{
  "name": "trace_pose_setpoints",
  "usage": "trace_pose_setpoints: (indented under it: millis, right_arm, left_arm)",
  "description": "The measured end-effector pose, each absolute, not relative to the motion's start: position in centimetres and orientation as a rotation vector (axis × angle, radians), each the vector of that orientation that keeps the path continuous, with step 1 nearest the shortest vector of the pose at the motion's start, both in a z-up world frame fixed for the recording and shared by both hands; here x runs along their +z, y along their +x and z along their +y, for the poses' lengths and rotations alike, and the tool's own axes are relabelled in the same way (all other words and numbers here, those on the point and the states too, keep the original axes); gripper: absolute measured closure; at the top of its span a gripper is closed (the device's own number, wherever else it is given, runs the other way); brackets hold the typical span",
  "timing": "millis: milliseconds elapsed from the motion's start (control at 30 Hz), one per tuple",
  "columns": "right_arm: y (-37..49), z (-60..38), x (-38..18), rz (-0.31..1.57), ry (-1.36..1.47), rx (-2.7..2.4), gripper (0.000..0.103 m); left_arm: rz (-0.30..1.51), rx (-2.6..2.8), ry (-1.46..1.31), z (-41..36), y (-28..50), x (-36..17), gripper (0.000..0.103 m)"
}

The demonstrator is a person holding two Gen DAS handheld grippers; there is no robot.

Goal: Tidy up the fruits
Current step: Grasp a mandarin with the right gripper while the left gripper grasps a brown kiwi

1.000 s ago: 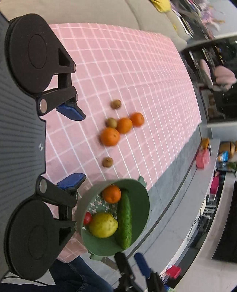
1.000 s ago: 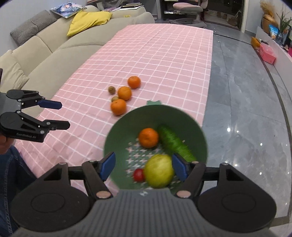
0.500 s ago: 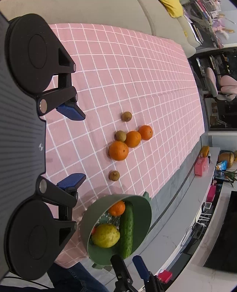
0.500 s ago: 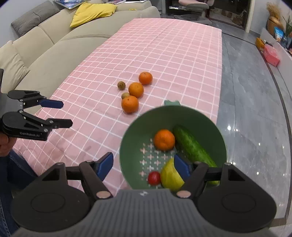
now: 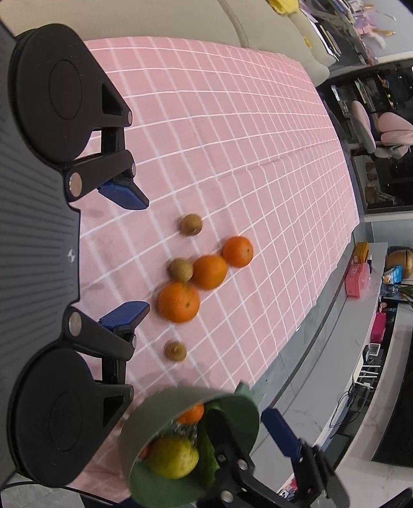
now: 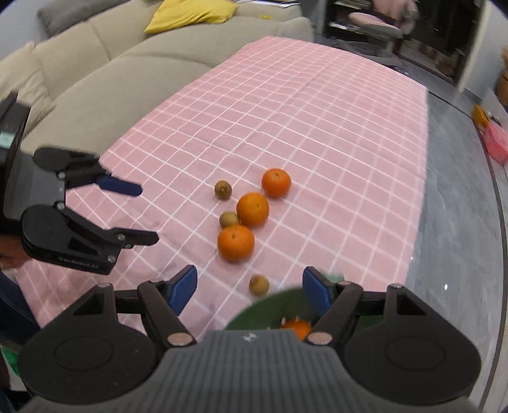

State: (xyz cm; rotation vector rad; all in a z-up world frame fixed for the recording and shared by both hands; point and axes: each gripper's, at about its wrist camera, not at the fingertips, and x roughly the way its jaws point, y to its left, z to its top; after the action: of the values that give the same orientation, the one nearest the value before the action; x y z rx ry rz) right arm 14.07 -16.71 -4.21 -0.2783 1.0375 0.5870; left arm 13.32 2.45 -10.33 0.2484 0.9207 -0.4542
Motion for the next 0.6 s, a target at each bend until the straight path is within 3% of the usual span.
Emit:
trace_pose_setpoints:
  millis: [600]
  right_arm:
    - [20.9, -8.4, -13.5, 1.22, -0.421, 0.712, 0.035]
  left_arm:
    - [0.908, -0.521, 0.25, 3.8, 21.0, -14.6, 0.028]
